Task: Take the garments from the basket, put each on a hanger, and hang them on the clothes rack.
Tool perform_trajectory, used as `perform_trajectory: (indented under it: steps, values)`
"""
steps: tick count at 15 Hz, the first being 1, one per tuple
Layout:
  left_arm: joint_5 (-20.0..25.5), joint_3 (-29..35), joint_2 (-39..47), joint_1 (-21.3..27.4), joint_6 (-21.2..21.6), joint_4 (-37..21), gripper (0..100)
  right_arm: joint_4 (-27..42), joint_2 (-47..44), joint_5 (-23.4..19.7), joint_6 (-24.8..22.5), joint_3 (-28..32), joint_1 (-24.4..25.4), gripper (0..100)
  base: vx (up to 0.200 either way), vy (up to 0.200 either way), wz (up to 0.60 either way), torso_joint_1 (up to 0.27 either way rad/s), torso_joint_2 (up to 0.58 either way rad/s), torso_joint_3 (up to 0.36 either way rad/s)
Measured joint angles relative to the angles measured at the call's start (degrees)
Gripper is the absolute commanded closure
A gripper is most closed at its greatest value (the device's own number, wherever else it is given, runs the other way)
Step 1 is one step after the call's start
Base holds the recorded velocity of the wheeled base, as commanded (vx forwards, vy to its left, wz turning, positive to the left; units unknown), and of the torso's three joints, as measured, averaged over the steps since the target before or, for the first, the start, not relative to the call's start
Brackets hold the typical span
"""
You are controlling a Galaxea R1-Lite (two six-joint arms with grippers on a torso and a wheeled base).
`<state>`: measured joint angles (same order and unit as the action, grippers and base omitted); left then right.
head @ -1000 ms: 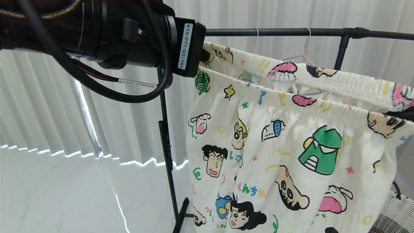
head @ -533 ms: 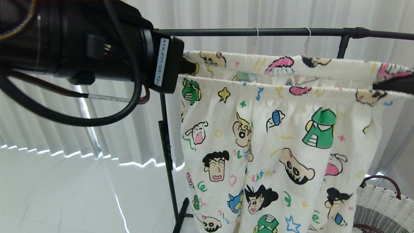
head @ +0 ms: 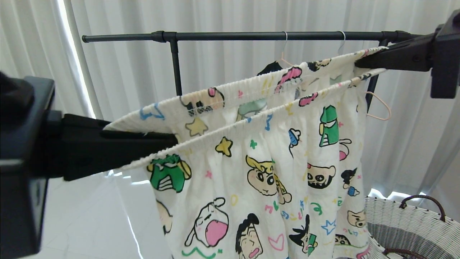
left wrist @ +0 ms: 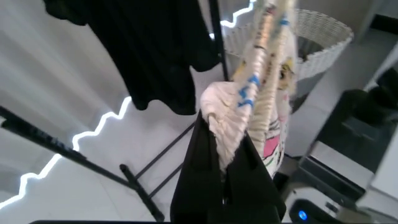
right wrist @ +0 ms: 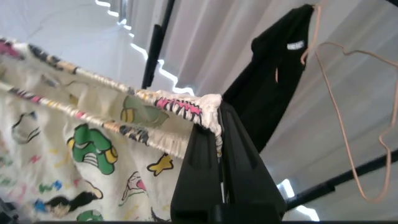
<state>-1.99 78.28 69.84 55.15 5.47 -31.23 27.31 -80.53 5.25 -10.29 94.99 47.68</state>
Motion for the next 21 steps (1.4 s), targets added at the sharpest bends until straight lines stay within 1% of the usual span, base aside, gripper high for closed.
perform_trajectory:
  steps: [4,8,12,13,15,17,18,20,21]
  values:
    - [-0.50,-1.68,-3.44,3.61,1.72,-0.02,100,-0.13,-4.58,-0.88,-0.05,3.99,0.94,100,0.000,0.000,0.00,0.000,0.00,0.000]
    - [-0.63,-1.79,-4.18,4.22,2.11,-0.02,100,-0.10,-7.06,-0.88,-0.07,5.62,1.61,100,0.000,0.000,0.00,0.000,0.00,0.000]
    - [-0.90,-2.01,-4.29,4.02,2.00,-0.02,100,0.15,-7.06,-0.80,0.00,5.56,1.63,100,0.000,0.000,0.00,0.000,0.00,0.000]
    - [-1.67,-1.76,-4.16,3.58,2.02,0.11,100,0.74,-6.66,-0.74,0.02,5.42,1.61,100,0.000,0.000,0.00,0.000,0.00,0.000]
    - [-3.18,-0.55,-2.93,1.43,1.94,2.66,100,2.57,-5.68,-0.57,0.02,5.40,1.46,100,0.000,0.000,0.00,0.000,0.00,0.000]
    - [-4.35,1.46,0.17,-3.19,2.10,7.80,100,5.92,-4.01,-0.46,0.02,5.42,1.44,100,0.000,0.000,0.00,0.000,0.00,0.000]
    - [-5.32,2.84,2.05,-5.42,2.27,9.20,100,7.45,-3.06,-0.46,0.04,5.42,1.40,100,0.000,0.000,0.00,0.000,0.00,0.000]
    - [-7.91,7.01,6.60,-9.48,2.68,10.44,100,10.37,-0.76,-0.48,0.04,5.53,1.40,100,0.000,0.000,0.00,0.000,0.00,0.000]
    - [-9.36,8.46,8.46,-10.73,2.95,10.57,100,11.40,0.22,-0.48,0.02,5.58,1.41,100,0.000,0.000,0.00,0.000,0.00,0.000]
